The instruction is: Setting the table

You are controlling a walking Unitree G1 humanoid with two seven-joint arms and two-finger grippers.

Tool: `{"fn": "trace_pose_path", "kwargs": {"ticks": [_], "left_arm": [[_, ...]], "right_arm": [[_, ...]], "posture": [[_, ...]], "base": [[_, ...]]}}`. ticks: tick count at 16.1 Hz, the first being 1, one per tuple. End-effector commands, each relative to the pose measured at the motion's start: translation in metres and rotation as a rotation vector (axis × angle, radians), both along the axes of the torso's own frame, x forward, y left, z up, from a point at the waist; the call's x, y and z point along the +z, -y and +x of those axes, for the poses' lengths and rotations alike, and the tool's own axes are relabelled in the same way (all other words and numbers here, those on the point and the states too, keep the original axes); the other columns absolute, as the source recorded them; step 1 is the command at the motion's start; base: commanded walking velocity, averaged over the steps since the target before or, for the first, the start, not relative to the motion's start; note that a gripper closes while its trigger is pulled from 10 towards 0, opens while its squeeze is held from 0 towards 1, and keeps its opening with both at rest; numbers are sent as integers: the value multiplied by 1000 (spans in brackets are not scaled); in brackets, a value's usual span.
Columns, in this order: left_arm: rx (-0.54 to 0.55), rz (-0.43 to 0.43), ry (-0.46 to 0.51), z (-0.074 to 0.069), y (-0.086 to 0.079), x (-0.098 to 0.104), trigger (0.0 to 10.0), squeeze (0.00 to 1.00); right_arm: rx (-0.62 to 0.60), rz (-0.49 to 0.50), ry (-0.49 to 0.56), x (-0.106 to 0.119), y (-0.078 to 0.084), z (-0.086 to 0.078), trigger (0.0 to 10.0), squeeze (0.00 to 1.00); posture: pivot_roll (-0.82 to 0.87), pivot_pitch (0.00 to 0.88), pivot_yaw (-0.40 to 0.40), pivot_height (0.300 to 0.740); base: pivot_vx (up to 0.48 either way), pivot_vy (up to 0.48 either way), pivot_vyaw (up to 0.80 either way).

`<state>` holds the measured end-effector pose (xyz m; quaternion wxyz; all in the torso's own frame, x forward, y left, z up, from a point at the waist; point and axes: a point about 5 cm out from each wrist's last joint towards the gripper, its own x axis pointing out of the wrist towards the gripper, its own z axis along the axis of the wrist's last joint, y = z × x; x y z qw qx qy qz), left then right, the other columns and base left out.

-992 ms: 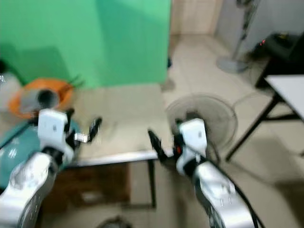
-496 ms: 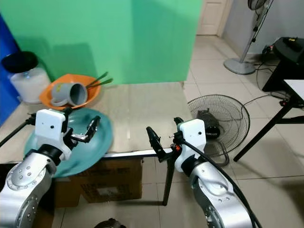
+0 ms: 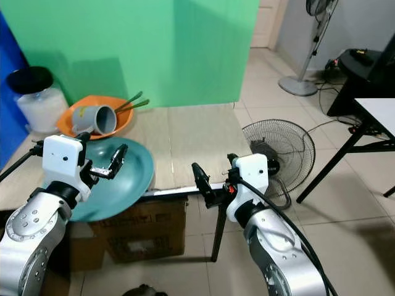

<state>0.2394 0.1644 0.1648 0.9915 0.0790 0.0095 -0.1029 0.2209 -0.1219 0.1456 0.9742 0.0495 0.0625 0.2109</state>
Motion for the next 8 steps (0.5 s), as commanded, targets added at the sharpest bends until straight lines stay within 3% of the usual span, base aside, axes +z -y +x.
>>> {"fn": "trace_pose_path", "kwargs": {"ticks": [1,6,8], "left_arm": [[0,1,24,0,1,5,10000,0],[-2,3,30,0,-2,7,10000,0],[-6,4,28,-1,-1,6,10000,0]], "right_arm": [[12,2,-4,1,-1,1,10000,0],[33,-8,4,3,-4,3,10000,0],[33,-6,3,2,-3,4,10000,0]], "posture": [[154,0,33,740],[161,0,29,740],[161,0,29,740]], "base": [[0,0,0],[288,0,800],[306,0,0]]}}
